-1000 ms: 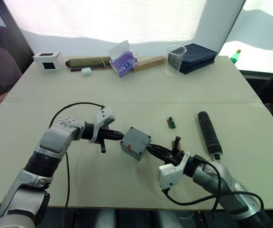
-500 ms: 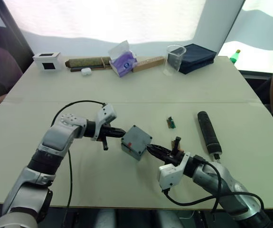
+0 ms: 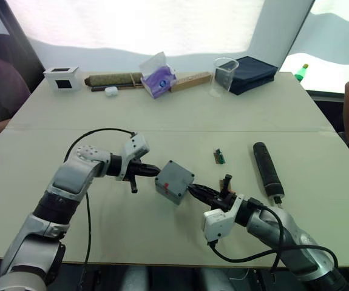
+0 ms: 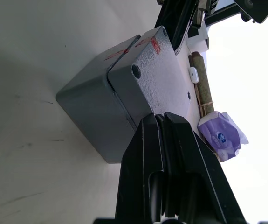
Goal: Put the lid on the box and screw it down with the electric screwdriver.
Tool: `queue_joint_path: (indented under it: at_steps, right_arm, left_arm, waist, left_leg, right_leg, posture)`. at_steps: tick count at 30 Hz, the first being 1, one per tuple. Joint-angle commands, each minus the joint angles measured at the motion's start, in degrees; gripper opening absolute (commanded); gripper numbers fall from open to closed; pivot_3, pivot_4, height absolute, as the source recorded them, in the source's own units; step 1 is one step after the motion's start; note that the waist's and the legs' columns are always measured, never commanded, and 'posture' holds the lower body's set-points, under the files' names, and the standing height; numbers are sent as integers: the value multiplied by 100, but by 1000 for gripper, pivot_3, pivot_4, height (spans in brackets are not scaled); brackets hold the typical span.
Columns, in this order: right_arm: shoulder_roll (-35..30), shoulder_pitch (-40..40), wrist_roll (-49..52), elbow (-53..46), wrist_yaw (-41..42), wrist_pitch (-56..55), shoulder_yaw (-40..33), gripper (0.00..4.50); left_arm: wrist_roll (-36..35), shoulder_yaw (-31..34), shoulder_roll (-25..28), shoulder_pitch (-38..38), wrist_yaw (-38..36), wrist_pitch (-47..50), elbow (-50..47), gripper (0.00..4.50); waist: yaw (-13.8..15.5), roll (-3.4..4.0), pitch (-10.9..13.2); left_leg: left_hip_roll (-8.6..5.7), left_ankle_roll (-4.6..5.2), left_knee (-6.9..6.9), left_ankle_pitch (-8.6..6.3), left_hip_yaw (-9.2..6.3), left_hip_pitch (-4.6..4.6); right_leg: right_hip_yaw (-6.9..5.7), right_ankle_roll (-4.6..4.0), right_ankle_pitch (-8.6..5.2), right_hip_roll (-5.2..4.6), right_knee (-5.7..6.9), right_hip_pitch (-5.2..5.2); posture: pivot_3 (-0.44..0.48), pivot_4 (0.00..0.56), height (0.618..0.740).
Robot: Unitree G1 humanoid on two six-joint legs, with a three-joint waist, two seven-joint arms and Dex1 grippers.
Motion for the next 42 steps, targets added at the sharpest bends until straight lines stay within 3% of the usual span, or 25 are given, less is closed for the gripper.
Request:
queue_joint_path:
  at_steps: [1,17,26,32,42]
  right_arm:
    - [76,-16,155,-307,-44,-64,-52,66]
    - [118,7,183,-504,4,80,-153,66]
    - [64,759,736,-1129,180,542,-763,66]
    - [209,896,736,-871,541,1199,-454,66]
    - [588,161,736,-507,925,1864,119,66]
  left_arm:
    - [-3,-107,-40,35,-80,-272,-140,0]
    - [68,-93,22,-10,-70,-409,37,0]
    - [313,-55,120,-269,-145,-957,873,0]
    - [385,-219,-77,-169,-196,-1079,816,0]
    - [271,-410,41,228,-430,-684,114,0]
  waist:
    - [0,0,0]
    - [5,0,0]
    - [6,0,0]
    - [1,0,0]
    - [-13,0,0]
  left_leg:
    - [0,0,0,0,0,0]
    - [0,1,3,-1,0,-1]
    - [0,5,3,-3,-2,-1]
    - [0,7,5,-4,-1,0]
    - [1,7,7,-4,-2,0]
  right_leg:
    - [0,0,0,0,0,0]
    - [0,0,0,0,3,0]
    - [0,0,0,1,5,0]
    - [0,0,0,2,6,1]
    - [1,0,0,4,9,0]
  posture:
    - [0,150,737]
    - [0,150,737]
    - [0,150,737]
    - [0,150,737]
    - [0,150,737]
